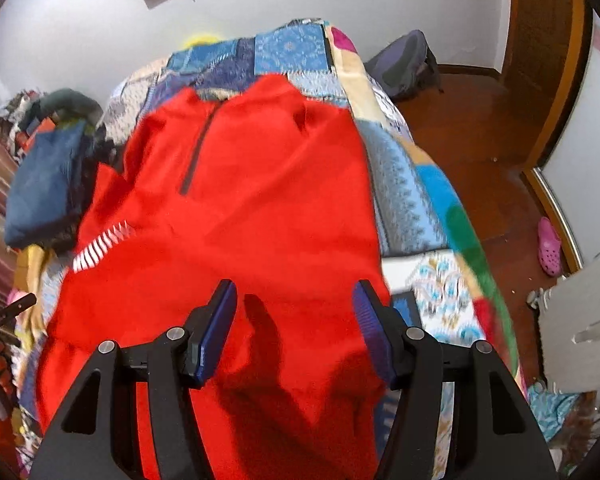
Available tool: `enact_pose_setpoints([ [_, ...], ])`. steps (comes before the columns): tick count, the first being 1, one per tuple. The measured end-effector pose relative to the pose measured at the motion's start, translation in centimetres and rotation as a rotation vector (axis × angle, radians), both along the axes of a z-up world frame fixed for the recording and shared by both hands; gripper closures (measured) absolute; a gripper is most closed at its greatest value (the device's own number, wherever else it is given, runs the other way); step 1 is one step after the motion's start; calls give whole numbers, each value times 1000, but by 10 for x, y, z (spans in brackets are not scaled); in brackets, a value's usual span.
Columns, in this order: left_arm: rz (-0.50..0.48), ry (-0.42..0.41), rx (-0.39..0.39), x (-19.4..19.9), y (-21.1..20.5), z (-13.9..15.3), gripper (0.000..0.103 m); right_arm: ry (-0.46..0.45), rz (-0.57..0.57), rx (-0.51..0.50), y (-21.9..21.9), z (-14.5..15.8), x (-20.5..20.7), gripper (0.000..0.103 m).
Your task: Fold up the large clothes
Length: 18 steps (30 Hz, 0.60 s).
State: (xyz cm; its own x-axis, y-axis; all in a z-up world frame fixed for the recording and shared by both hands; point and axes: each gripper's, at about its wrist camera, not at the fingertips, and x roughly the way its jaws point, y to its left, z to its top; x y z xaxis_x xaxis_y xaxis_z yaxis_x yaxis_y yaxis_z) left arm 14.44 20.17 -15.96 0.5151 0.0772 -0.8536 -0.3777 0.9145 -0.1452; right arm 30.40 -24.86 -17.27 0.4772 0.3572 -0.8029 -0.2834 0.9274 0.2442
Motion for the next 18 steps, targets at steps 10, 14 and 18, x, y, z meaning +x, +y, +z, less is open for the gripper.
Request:
enact_pose_setpoints([
  [10, -115, -17, 30, 63, -28, -2, 54, 160, -17, 124, 21, -12, 73, 47],
  [14, -176, 19, 32, 85, -47, -19, 54, 219, -56, 121, 29, -25, 93, 47],
  [18, -218, 36, 19, 101, -62, -30, 54, 299, -105, 125, 27, -46, 108, 59],
])
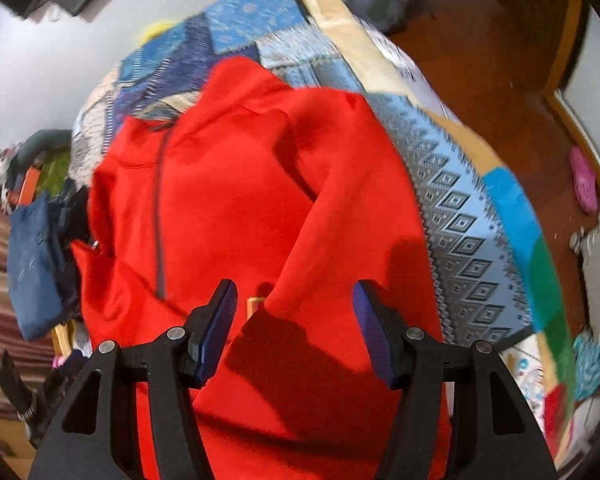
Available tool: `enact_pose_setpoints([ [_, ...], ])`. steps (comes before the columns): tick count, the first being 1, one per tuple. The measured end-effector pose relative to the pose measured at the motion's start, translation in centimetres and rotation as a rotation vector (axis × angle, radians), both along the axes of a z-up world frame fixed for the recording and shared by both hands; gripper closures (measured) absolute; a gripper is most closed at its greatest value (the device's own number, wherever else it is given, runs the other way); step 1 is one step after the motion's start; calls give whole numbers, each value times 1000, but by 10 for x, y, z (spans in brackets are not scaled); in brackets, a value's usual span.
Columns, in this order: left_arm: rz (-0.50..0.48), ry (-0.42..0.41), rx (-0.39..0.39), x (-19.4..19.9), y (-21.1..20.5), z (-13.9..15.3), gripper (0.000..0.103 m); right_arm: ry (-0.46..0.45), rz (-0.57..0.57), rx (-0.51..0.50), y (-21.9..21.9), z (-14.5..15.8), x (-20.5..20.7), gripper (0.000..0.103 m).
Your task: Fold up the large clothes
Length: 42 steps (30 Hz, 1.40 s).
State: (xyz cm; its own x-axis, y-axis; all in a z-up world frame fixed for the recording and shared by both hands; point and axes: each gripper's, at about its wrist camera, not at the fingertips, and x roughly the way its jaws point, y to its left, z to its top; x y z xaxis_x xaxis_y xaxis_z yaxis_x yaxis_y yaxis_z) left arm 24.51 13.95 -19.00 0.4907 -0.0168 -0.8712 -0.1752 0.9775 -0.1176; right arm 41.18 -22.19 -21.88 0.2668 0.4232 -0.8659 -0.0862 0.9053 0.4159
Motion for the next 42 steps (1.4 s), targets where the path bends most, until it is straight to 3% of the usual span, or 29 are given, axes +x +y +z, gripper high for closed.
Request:
enact_pose_setpoints([
  [4, -31, 6, 11, 8, -11, -8, 54, -35, -32, -22, -8, -3, 5, 90],
  [6, -45, 13, 11, 9, -14, -12, 54, -45, -53, -12, -14, 1, 7, 96],
  [11, -36, 41, -9, 10, -12, -25, 51, -147, -109, -117, -29, 14, 13, 99],
  [18, -26, 50, 2, 3, -10, -29, 43, -146, -182, -145, -60, 14, 30, 99],
  [23, -29, 62, 17, 4, -7, -23, 43, -112, -128, -145, -56, 12, 31, 95],
  [25, -37, 48, 21, 6, -8, -16, 43, -86, -150, -92, -62, 15, 29, 84],
  [28, -52, 9, 19, 13, -11, 2, 43, -79, -179, 4, -71, 24, 26, 77],
  [35, -111, -123, 36, 59, -21, 59, 43, -223, -80, -63, -54, 71, 22, 75],
  [39, -109, -155, 13, 102, -20, 76, 42, -299, -6, -103, -38, 91, 25, 53],
  [42, -103, -135, -60, 141, -13, 77, 42, -338, 37, -117, -26, 97, 29, 49],
])
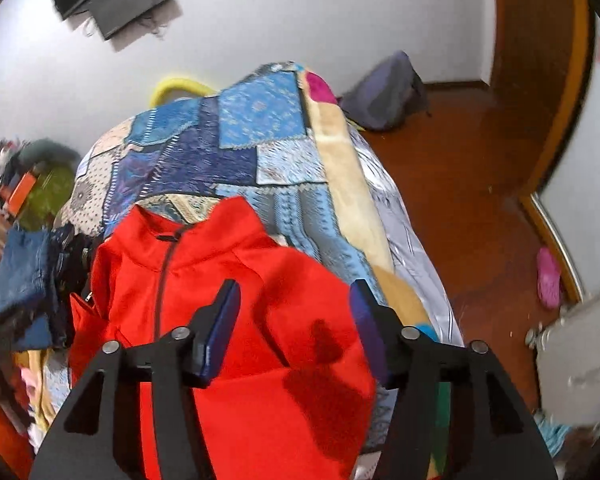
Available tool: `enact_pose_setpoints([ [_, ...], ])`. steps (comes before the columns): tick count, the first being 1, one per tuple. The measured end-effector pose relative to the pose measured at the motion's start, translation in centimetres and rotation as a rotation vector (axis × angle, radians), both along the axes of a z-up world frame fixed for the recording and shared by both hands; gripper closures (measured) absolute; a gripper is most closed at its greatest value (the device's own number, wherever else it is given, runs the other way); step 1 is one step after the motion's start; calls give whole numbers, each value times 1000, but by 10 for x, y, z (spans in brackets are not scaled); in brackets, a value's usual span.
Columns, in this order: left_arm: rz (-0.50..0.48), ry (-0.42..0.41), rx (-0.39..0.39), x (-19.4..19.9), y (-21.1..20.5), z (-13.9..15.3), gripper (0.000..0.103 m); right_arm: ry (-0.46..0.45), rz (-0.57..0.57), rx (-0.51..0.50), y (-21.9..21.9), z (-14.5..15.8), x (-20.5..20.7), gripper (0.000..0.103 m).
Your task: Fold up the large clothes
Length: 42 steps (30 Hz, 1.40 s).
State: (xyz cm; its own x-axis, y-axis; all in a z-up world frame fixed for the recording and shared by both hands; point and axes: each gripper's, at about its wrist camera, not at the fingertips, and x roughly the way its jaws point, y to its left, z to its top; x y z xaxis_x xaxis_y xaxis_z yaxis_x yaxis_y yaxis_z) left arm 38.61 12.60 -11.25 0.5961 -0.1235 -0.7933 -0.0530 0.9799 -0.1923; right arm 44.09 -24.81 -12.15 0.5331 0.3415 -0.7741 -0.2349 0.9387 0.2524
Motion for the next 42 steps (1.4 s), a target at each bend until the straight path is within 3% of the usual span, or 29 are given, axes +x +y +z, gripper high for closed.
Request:
enact_pose_setpoints([
  [10, -26, 140, -66, 85, 0, -37, 42, 70, 52, -17, 35, -25, 47, 49],
  [16, -37, 202, -96, 112, -1, -76, 42, 194, 67, 17, 46, -63, 85, 49],
  [22, -77, 162, -35, 109, -11, -89, 39, 336, 73, 100, 51, -108, 109, 48],
  [25, -93, 145, -29, 106, -10, -90, 39, 347, 58, 174, 46, -111, 108, 46],
  [29, -77, 138, -50, 102, -3, -89, 55, 349, 92, 244, 44, -106, 100, 46],
  [33, -78, 137, -81, 93, -1, -87, 89, 372, 168, 324, 50, -100, 90, 46],
  [35, -70, 139, -100, 91, -1, -87, 94, 347, 205, 286, 60, -95, 82, 50],
  [39, -59, 129, -64, 87, -5, -74, 98, 287, 205, 189, 76, -83, 68, 92],
  [42, -61, 87, -40, 85, -4, -44, 99, 268, 140, 170, 74, -69, 67, 95],
])
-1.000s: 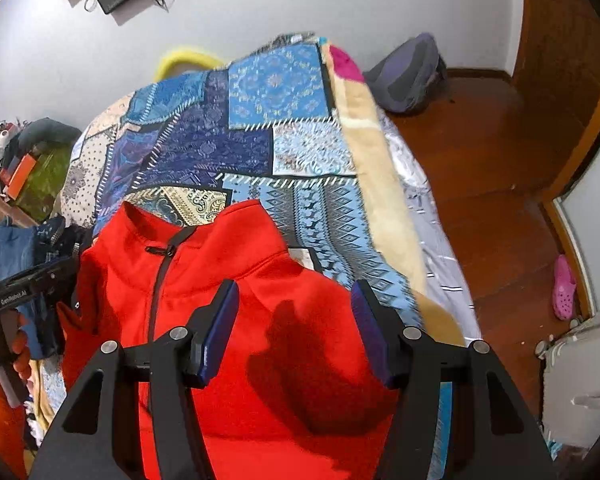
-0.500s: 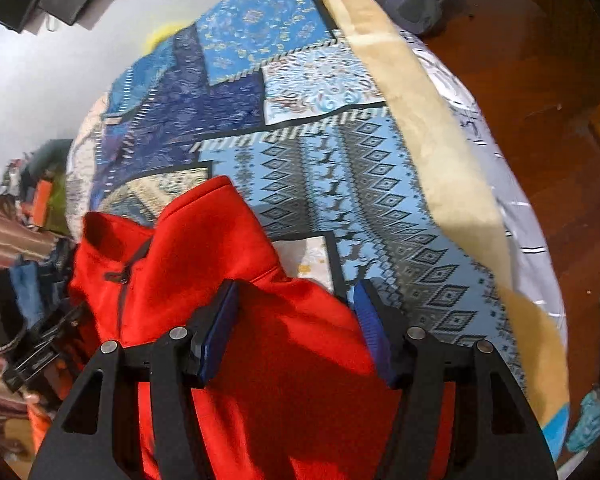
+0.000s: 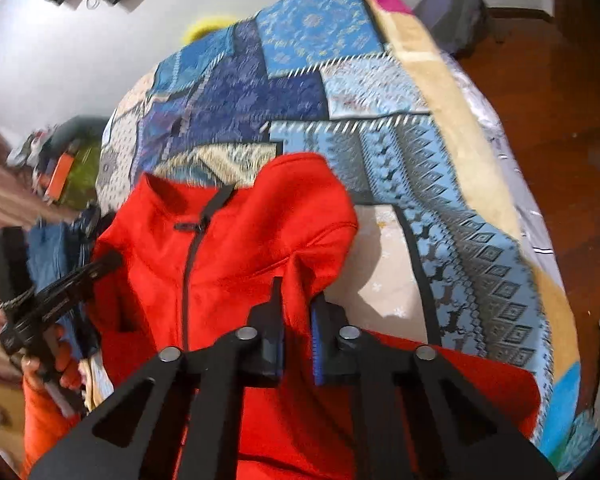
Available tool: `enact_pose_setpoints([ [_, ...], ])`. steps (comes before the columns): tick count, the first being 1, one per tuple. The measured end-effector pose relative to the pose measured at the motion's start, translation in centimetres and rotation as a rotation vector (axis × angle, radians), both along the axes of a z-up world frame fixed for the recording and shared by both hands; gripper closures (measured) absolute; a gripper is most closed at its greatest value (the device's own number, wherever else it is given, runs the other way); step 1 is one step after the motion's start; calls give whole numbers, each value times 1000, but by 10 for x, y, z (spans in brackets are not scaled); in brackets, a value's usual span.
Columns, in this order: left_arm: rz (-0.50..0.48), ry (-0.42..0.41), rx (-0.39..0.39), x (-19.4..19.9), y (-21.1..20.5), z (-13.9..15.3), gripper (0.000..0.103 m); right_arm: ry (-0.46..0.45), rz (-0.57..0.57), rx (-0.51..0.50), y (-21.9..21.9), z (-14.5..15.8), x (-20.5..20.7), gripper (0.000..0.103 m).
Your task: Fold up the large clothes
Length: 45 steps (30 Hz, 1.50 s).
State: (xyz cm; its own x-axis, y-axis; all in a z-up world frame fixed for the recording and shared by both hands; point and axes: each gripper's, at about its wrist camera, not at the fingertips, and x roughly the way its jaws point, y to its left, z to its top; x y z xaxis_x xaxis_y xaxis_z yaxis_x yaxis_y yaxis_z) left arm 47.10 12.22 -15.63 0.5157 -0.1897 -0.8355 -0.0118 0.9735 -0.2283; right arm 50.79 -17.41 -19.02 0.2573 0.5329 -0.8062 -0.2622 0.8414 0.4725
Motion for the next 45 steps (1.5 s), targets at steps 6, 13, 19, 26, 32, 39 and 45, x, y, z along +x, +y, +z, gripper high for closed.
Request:
enact_pose_setpoints([
  [6, 28, -140, 60, -3, 10, 77, 101, -195, -85, -2, 2, 77, 5, 96],
  [13, 15, -197, 56, -29, 20, 105, 100, -326, -29, -19, 17, 132, -23, 96],
  [19, -79, -214, 42, -76, 11, 112, 101, -333, 24, -24, 3, 131, -71, 96],
  [26, -176, -251, 41, -144, -11, 118, 101, -326, 45, -27, -17, 126, -128, 96],
  [32, -190, -217, 5, -187, -10, 93, 100, -294, 52, 12, -26, 110, -166, 96],
  [39, -162, -125, -34, -224, -6, 45, 100, -269, 62, -16, -20, 80, -204, 95],
  [45, -142, -49, 7, -247, -10, 4, 100, -249, 50, -56, -15, 59, -229, 92],
])
